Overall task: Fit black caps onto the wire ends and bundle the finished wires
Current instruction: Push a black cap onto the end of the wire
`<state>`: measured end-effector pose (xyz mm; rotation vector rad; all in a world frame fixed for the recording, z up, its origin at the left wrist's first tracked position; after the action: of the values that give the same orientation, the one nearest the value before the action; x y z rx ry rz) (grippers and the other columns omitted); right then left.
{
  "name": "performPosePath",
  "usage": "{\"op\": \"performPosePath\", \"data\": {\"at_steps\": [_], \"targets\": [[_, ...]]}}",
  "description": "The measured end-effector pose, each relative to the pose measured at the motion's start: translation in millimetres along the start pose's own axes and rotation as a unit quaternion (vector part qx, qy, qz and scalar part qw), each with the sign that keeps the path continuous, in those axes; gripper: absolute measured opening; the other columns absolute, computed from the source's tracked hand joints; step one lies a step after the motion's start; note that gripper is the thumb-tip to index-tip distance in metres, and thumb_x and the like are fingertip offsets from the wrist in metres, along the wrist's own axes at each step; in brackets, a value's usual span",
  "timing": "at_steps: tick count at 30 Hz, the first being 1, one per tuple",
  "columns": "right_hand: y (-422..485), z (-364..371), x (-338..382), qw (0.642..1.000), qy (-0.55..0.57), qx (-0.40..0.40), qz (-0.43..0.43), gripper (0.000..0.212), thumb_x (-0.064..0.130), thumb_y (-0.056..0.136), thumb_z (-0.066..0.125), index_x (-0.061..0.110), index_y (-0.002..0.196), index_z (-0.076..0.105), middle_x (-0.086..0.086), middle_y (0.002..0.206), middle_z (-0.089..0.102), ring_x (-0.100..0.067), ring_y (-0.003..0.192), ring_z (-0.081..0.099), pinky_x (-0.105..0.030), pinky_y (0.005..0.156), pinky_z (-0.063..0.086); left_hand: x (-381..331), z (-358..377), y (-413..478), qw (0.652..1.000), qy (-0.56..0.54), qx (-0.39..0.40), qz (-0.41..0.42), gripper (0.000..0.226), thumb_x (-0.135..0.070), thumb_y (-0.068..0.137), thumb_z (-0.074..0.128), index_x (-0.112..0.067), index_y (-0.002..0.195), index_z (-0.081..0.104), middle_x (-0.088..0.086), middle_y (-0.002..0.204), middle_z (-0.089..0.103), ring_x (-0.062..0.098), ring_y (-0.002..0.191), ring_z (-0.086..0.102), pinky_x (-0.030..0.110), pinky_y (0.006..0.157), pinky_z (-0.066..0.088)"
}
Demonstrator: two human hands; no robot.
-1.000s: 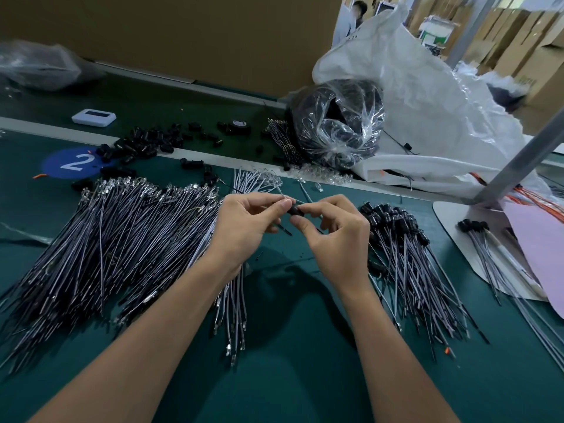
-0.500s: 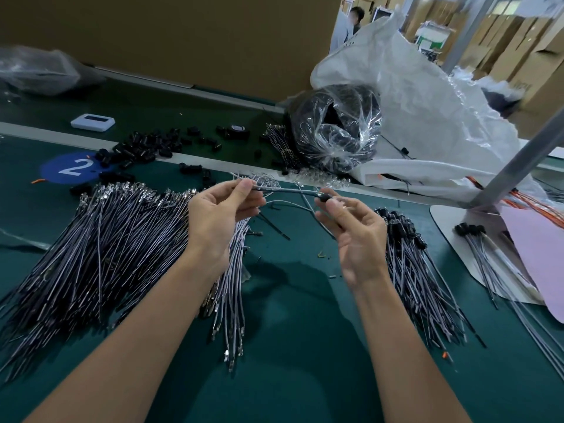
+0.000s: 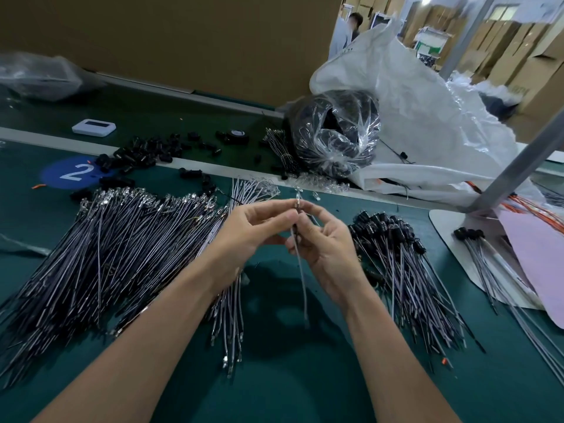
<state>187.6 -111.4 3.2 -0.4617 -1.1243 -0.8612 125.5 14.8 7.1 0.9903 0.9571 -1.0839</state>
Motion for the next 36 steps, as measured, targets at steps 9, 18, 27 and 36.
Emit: {"op": "performPosePath", "data": {"at_steps": [9,18,27,36], "targets": [[-1.6,-0.3,-4.7,0.991,-0.133,0.017,0.023,0.026,0.023,0.077,0.068,0.01,0.1,0.069,-0.012,0.081,0.075,-0.015,0.058,0.066,-0.021,0.057,0.052,2.0,-8.4,4.5,0.986,-0.076,-0.139,0.045,0.026,-0.015,0.066,0.074,-0.01,0.092,0.074,0.009,0.089,0.076,0.018,0.081,0.072,0.028,0.078,0.059],[-1.9,-0.5,-6.7,0.984,-0.179,-0.005,-0.013,0.009,0.007,0.089,0.065,0.004,0.089,0.074,-0.009,0.07,0.072,-0.014,0.054,0.064,-0.019,0.055,0.05,2.4,-1.7,1.7,0.991,-0.037,-0.129,0.03,0.026,-0.018,0.064,0.076,-0.011,0.089,0.075,0.011,0.087,0.076,0.018,0.075,0.07,0.024,0.07,0.058],[-1.5,1.7,-9.3,0.981,-0.191,-0.012,-0.017,0.009,0.003,0.087,0.066,0.007,0.081,0.072,-0.007,0.066,0.072,-0.014,0.052,0.064,-0.019,0.053,0.05,-2.8,-5.8,1.8,0.981,-0.059,-0.181,0.047,0.02,-0.018,0.075,0.071,-0.008,0.092,0.074,0.006,0.087,0.076,0.014,0.083,0.07,0.022,0.072,0.055],[-2.4,1.0,-6.8,0.976,-0.216,-0.021,-0.03,0.004,0.005,0.086,0.069,0.005,0.086,0.074,-0.008,0.075,0.074,-0.016,0.062,0.066,-0.019,0.06,0.05,-6.8,-7.3,-0.5,0.977,-0.079,-0.19,0.065,0.014,-0.019,0.068,0.074,-0.013,0.081,0.073,0.006,0.081,0.076,0.012,0.076,0.07,0.019,0.067,0.054]]}}
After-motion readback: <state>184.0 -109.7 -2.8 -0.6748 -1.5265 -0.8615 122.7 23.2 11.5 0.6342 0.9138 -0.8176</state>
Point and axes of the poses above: each hand's wrist, its own y-axis towards the middle knuckle, its own z-axis out of the palm, x = y × z, the point moved 2 cm from there along y, towards the middle knuckle
